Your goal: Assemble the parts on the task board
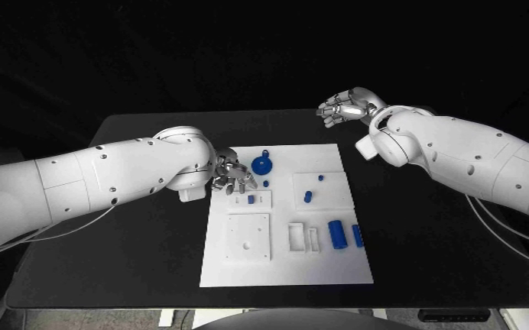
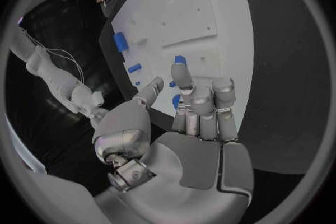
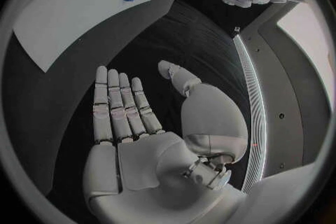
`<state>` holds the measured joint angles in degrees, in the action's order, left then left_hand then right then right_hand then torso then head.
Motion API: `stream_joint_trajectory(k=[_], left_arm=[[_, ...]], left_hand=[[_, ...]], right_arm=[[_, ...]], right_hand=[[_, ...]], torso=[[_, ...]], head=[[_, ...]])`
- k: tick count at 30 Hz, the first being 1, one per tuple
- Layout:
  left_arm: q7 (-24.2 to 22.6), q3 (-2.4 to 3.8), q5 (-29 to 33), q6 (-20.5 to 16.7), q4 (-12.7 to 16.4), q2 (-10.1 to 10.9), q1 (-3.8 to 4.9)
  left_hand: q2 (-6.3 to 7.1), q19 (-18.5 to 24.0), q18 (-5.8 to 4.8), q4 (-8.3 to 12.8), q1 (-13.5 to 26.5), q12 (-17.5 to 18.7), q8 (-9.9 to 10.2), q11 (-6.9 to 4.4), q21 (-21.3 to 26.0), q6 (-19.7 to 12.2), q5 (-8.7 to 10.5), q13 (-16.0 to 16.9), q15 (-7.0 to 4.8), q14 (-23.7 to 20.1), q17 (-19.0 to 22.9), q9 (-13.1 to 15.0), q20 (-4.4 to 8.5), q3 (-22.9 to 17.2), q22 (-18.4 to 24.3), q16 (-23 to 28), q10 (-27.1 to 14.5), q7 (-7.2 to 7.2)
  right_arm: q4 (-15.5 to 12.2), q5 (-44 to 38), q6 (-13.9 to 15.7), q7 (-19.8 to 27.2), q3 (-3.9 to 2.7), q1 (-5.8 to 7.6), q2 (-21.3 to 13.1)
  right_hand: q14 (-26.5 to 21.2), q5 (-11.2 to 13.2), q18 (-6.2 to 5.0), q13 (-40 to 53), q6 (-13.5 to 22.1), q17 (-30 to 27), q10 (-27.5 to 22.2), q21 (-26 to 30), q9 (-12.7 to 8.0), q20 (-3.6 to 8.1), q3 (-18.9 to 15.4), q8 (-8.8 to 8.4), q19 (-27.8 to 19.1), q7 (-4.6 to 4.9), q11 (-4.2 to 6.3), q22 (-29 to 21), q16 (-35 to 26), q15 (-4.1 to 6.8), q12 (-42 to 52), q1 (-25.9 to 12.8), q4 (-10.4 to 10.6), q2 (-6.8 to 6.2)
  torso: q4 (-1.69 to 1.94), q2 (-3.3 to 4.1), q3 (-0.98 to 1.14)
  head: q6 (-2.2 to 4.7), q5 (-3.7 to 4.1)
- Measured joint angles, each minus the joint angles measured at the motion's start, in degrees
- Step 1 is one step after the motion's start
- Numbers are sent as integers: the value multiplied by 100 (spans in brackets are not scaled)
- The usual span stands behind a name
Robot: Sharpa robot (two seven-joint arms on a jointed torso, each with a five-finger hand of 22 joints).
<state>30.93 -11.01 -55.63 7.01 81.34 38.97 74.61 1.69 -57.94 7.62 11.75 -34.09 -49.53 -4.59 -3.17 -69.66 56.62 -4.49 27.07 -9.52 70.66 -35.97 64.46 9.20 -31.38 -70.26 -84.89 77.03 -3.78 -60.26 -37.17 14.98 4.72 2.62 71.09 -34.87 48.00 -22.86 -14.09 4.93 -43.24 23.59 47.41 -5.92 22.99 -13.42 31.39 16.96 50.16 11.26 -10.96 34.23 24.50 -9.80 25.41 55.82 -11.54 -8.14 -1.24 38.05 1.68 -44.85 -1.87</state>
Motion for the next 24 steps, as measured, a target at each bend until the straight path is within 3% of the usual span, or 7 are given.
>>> stream_joint_trajectory(k=[3, 6, 9, 12, 14, 18, 24], left_arm=[[-15, -2, -45, -317, 266, 161, -85], [-28, -20, -119, -626, 531, 314, -243], [-33, -19, -224, -837, 703, 397, -326], [-34, -18, -362, -947, 824, 462, -410], [-27, -38, -448, -986, 882, 500, -452], [-8, -49, -578, -1028, 925, 516, -497], [10, -49, -727, -1044, 883, 468, -509]], left_hand=[[159, 1, 3, -91, 3, 81, 88, 59, 8, -256, 91, -15, 64, 20, 13, -260, -1, -8, 22, 43, -8, -43], [325, 20, 4, -180, 30, 185, 88, 152, 52, -716, 104, -42, 132, -11, 34, -510, -20, -62, 48, 104, -101, -142], [474, 7, 0, -274, 34, 185, 88, 173, 50, -838, 134, -42, 179, 20, 34, -660, -9, -97, 63, 104, -122, -190], [535, -14, -7, -355, 37, 208, 69, 189, 60, -843, 134, -39, 192, 33, 34, -754, 11, -126, 68, 127, -129, -195], [650, -31, -12, -473, 52, 211, 20, 212, 73, -843, 134, -30, 191, 33, 34, -830, 13, -155, 77, 129, -118, -195], [654, -34, -17, -631, 56, 241, -45, 212, 73, -760, 134, -18, 191, 33, 33, -925, 11, -212, 89, 139, -118, -172], [684, -35, -19, -704, 25, 241, -270, 172, 72, -488, 134, 7, 185, 40, 13, -991, 11, -230, 89, 151, -76, -107]], right_arm=[[-10, -1, 0, 0, 1, 0, -7], [-24, -3, 1, -1, 1, 0, -32], [-24, -4, 2, -1, 1, 0, -54], [-25, -5, 2, -1, 1, 0, -64], [-32, -5, 3, -1, 1, 0, -66], [-34, -6, 3, -1, 1, 0, -81], [-38, -6, 4, -1, 1, -1, -82]], right_hand=[[0, 0, 1, -5, 0, -5, 0, 0, -1, 0, 0, 0, 0, 0, 0, 0, 0, 0, 7, 0, 0, 0], [0, 0, 1, -5, 0, -4, 0, 0, -5, 0, 0, 0, 0, 0, 0, 0, 0, 0, 23, 0, 0, 0], [0, 0, 1, -5, 0, -4, 0, 0, -5, 0, 0, 0, 0, 0, 0, 0, 0, 0, 23, 0, 0, 0], [0, 0, 1, -4, 0, -4, 0, 0, -5, 0, 0, 0, 0, 0, 0, 0, 0, 0, 23, 0, 0, 0], [0, 0, 1, -4, 0, -4, 0, 0, -5, 0, 0, 0, 0, 0, 0, 0, 0, 0, 23, 0, 0, 0], [0, 0, 1, -4, 0, -4, 0, 0, -5, 0, 0, 0, 0, 0, 0, 0, 0, 0, 23, 0, 0, 0], [0, 0, 1, -9, 0, -9, 0, 0, -5, 0, 0, 0, 0, 0, 0, 0, 0, 1, 23, 0, 0, 0]], torso=[[2, -1, -4], [3, -4, -8], [5, -4, -9], [10, -7, -10], [11, -8, -10], [11, -8, -8], [1, -4, -8]], head=[[7, 2], [11, 7], [12, 12], [12, 13], [13, 13], [19, 5], [29, -14]])
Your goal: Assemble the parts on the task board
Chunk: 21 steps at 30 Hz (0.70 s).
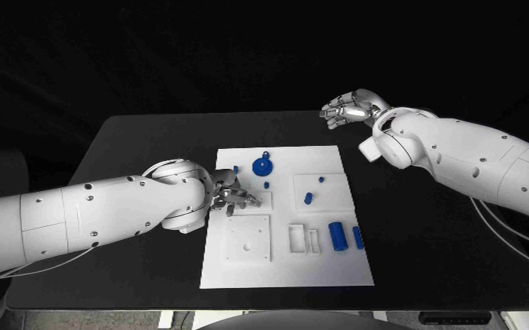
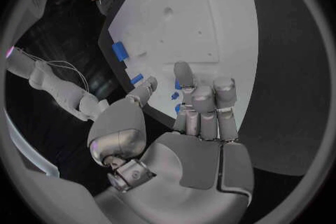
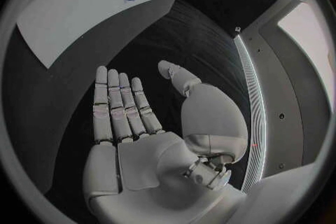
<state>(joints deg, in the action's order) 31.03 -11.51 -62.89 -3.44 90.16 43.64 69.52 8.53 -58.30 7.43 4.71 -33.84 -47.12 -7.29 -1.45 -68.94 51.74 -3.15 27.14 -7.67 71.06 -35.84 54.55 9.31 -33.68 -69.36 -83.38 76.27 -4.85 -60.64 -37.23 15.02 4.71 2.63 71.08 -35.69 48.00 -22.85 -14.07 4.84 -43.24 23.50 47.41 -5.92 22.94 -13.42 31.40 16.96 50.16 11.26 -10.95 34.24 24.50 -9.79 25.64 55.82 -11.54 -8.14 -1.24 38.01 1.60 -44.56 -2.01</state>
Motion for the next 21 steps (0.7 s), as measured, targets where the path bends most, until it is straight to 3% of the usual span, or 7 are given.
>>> stream_joint_trajectory(k=[7, 11, 16, 21], left_arm=[[13, 0, -68, 5, -128, -98, -34], [18, 1, -93, 10, -196, -113, -44], [28, 3, -96, 29, -218, -125, -50], [30, 8, -93, 36, -264, -159, -67]], left_hand=[[-127, -9, 0, -15, -127, 0, -144, -34, -1, 156, 0, 24, -47, 43, -26, -50, -9, 19, 0, 0, 56, 54], [-291, -9, -1, 72, -255, 0, -276, -67, -6, 273, 0, 42, -78, 35, -47, -66, -9, 107, -4, 0, 98, 87], [-617, -9, 1, 257, -465, 28, -413, -103, -27, 295, 0, 61, -97, 54, -67, -103, -10, 173, -10, 0, 101, 109], [-782, -9, 3, 434, -630, 32, -532, -104, -27, 321, 0, 77, -97, 54, -84, -147, -10, 274, -9, 0, 101, 119]], right_arm=[[0, -1, 0, 0, 2, -6, -2], [-3, -1, 0, -1, 2, -6, -6], [-12, -2, 0, -1, 2, -8, -15], [-13, -4, -1, -1, 2, -11, -16]], right_hand=[[0, 0, 0, 0, 0, 0, 0, 0, 0, 0, -16, 0, 0, 0, 0, 0, 0, 0, 0, 0, -16, 0], [0, 0, 0, 0, 0, 1, 0, 0, 0, 0, -16, 0, 0, 0, 0, 0, 0, 0, 0, 0, -16, 0], [0, -23, 0, 1, 0, 1, 0, 0, 0, 0, -16, 0, 0, 0, 0, 0, 0, 0, 0, 0, -16, 0], [0, -23, 0, -5, 0, -5, 0, 0, 0, 0, -16, 0, 0, 0, 0, 0, 0, 0, 0, 0, -16, 0]], torso=[[-14, 10, 3], [-15, 11, 7], [-15, 11, 8], [-11, 8, 8]], head=[[3, -9], [-3, -4], [-11, 9], [-17, 14]])
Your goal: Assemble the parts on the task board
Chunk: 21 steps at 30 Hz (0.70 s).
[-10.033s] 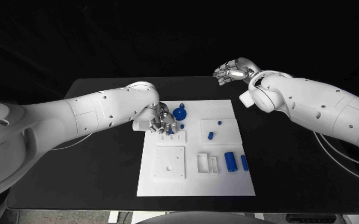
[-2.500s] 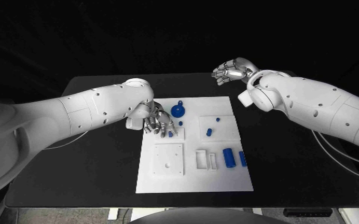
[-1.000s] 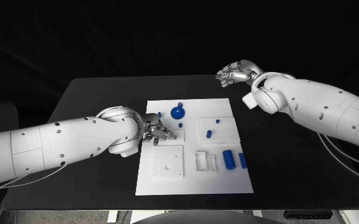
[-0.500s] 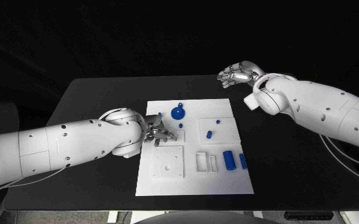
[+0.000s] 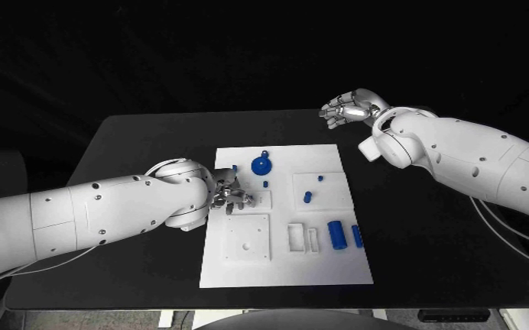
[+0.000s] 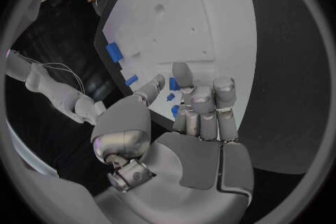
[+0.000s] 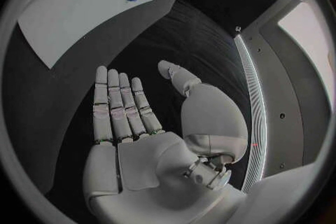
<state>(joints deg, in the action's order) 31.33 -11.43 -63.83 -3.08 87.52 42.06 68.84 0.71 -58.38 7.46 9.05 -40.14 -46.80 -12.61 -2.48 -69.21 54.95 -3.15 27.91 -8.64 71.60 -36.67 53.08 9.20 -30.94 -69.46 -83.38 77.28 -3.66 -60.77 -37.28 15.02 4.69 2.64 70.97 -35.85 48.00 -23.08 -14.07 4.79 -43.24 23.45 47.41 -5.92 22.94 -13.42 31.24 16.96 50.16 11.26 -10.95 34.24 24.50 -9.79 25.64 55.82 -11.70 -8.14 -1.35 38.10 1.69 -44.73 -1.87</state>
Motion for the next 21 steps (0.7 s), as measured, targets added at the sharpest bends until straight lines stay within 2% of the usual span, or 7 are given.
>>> stream_joint_trajectory(k=[9, 21], left_arm=[[-29, 15, 36, -1, -92, -112, -49], [-76, 17, 102, -9, -149, -160, -57]], left_hand=[[-49, 0, 10, 82, -49, 22, -122, -23, 0, 34, 0, 13, -21, 21, -17, -32, -1, 82, 0, 0, 23, 9], [-81, 1, 11, 32, -18, 45, -190, -31, 0, 44, 0, 26, -21, 21, -29, -65, -1, 131, 5, 0, 31, 19]], right_arm=[[-21, -77, -1, -1, 0, -17, 3], [-21, -112, -2, -2, 0, -22, 4]], right_hand=[[0, 0, 1, 0, 0, 1, 0, 0, 0, 0, 0, 0, 0, 0, 0, 0, 0, 0, 0, 0, 0, 0], [0, 0, 1, -5, 0, -5, 0, 0, 0, 0, 0, 0, 0, 0, 0, -5, 0, 0, 0, 0, 0, 0]], torso=[[-1, 1, -3], [0, 1, -1]], head=[[-7, 2], [-12, 10]])
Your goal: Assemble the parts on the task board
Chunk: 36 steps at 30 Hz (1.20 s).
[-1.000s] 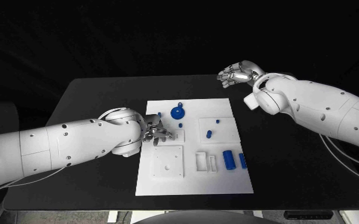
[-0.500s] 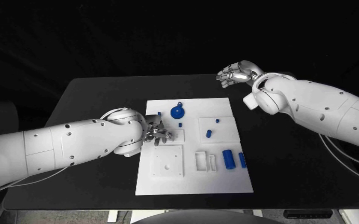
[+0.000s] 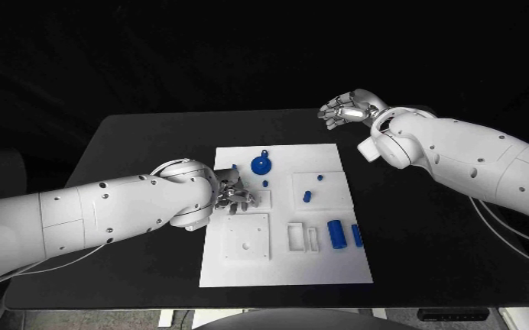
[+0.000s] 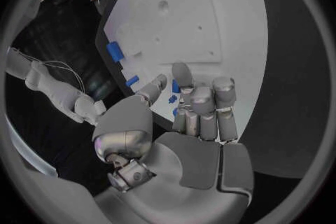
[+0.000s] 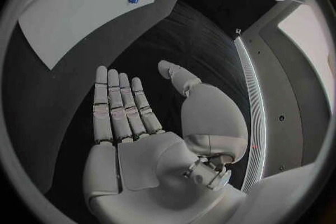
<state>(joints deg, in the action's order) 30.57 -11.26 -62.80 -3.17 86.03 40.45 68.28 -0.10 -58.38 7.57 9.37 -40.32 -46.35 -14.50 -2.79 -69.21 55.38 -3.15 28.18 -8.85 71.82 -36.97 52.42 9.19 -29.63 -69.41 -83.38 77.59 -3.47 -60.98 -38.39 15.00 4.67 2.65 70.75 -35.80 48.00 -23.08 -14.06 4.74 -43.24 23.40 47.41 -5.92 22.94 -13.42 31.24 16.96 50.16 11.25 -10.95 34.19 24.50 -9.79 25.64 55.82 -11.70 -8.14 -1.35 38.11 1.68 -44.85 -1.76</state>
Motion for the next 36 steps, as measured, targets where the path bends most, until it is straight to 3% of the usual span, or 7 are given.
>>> stream_joint_trajectory(k=[7, 14, 22, 26, 31, 36], left_arm=[[-9, 1, 26, 11, -50, -33, 0], [-9, 6, 33, 31, -105, -79, 4], [-25, 13, 45, 53, -155, -112, 8], [-30, 16, 60, 68, -177, -127, 10], [-35, 18, 73, 85, -189, -130, 12], [-39, 19, 89, 96, -193, -127, 13]], left_hand=[[-35, 0, 0, -15, 9, 0, -48, -9, 0, 11, 0, 14, 0, 0, -10, 0, -1, 15, 1, 0, 9, 11], [-201, 0, 1, -15, -46, 0, -115, -10, -23, -2, 0, 26, 0, 0, -28, -41, -2, 15, 1, 0, 11, -2], [-301, 0, 1, -23, 0, 0, -168, -11, -23, -7, 0, 39, 1, 0, -44, -121, -2, 23, 1, 0, 12, -7], [-370, 0, 1, -40, 15, 23, -211, -12, -23, -7, 0, 47, 1, 0, -53, -169, -2, 72, 1, 0, 13, -7], [-475, 0, 1, -40, -25, 23, -259, -12, -45, -6, 0, 55, -19, -20, -67, -222, -2, 71, -10, 0, 13, -6], [-596, 0, 2, 139, -146, 23, -323, -30, -45, -20, 0, 74, -19, -21, -83, -332, -3, 85, -24, 0, 31, 8]], right_arm=[[6, -6, -1, 0, 0, -6, 6], [6, -8, 1, 0, 0, -14, 8], [6, -10, 1, 2, 1, -14, 8], [8, -11, 1, 2, 1, -14, 19], [7, -12, -2, 2, 1, -14, 21], [5, -14, -7, 0, 1, -15, 14]], right_hand=[[0, 0, 0, 0, 0, 0, 0, 0, 0, 0, 0, 0, 0, 0, 0, 0, 0, 0, 0, 0, 0, 0], [0, 0, 0, 0, 0, -5, 0, 0, -5, 0, 0, 0, 0, 0, 0, 0, 0, 0, 0, 0, 0, 0], [0, 0, 23, -5, 0, -5, 0, 0, -5, 0, 0, 0, 0, 0, 0, 1, 0, 0, 0, 0, 0, 0], [0, 0, -54, -5, 0, -5, 0, 0, -5, 0, 0, 0, 0, 0, 0, 1, 0, 0, 0, 0, 0, 0], [0, 0, -57, -5, 0, -4, 0, 0, -5, 0, 0, 0, 0, 0, 0, 1, 23, 0, 0, 0, 0, 0], [0, 0, -57, -11, 0, -13, 0, 0, -5, 0, 0, 0, 0, 0, 0, 1, 23, 0, 0, 0, 0, 0]], torso=[[0, 0, 2], [-1, 1, 3], [-1, 3, 1], [0, 3, 0], [-1, 2, -2], [-3, 3, -4]], head=[[-1, 1], [-10, 7], [-16, 16], [-19, 17], [-20, 17], [-26, 21]])
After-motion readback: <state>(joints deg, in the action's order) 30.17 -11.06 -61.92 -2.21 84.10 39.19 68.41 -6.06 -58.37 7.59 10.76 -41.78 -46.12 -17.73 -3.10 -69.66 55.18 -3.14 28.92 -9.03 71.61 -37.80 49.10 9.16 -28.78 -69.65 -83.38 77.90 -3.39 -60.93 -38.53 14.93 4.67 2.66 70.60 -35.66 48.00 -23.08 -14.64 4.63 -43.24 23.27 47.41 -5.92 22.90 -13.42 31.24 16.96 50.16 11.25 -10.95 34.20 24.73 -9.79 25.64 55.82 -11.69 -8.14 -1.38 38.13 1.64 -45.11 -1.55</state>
